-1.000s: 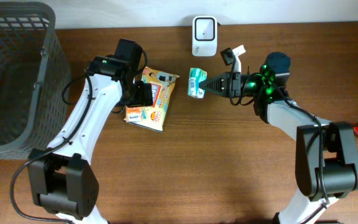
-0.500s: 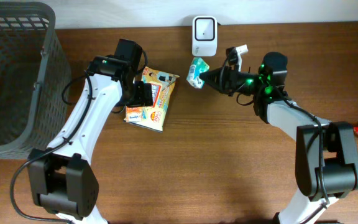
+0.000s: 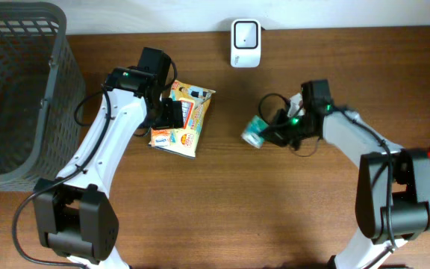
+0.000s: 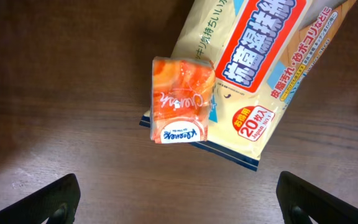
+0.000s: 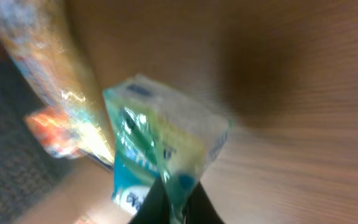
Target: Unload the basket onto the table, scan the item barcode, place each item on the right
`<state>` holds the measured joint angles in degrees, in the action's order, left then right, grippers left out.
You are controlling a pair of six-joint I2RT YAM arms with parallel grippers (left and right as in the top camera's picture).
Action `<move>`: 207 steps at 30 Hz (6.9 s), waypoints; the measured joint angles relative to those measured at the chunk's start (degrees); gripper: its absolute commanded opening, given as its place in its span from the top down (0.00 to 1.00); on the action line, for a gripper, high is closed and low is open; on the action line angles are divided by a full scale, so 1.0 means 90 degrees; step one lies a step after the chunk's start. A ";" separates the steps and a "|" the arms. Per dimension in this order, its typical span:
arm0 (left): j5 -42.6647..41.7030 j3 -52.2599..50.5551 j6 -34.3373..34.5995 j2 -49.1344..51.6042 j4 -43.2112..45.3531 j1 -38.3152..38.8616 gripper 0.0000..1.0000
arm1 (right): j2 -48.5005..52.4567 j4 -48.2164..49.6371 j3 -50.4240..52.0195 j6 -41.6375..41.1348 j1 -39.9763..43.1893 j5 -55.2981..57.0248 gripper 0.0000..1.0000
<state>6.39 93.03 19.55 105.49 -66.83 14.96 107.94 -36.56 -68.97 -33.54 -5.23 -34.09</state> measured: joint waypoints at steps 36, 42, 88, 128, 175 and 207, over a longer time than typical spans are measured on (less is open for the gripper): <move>0.0000 -0.0017 0.0000 0.0000 0.0070 0.0000 0.01 | 0.1183 0.3949 -0.2892 0.9556 -0.2407 0.8468 0.96; 0.0002 -0.0017 0.0000 0.0000 0.0073 0.0000 0.01 | 0.2006 0.5251 -0.2895 1.0292 -0.2407 0.7898 0.96; 0.0002 -0.0493 0.0000 0.0000 0.0459 0.0000 0.01 | 0.2970 0.6564 -0.2888 1.1961 -0.1545 0.5690 0.96; 0.0002 -0.0493 0.0000 0.0000 0.0505 0.0000 0.01 | 0.2973 0.7208 -0.2890 1.2388 -0.1343 0.5829 0.96; -0.0068 -0.0512 0.0000 0.0000 0.0503 0.0075 0.01 | 0.2693 0.1906 -0.2917 0.6506 0.1569 1.0319 0.01; 0.0223 -0.0517 -0.0002 0.0056 0.0835 0.0005 0.07 | 0.0070 -0.2327 -0.2939 0.4459 0.0862 -0.1736 0.02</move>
<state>8.40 88.38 19.53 106.00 -59.31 15.00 108.57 -57.49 -95.42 6.59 2.52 -49.71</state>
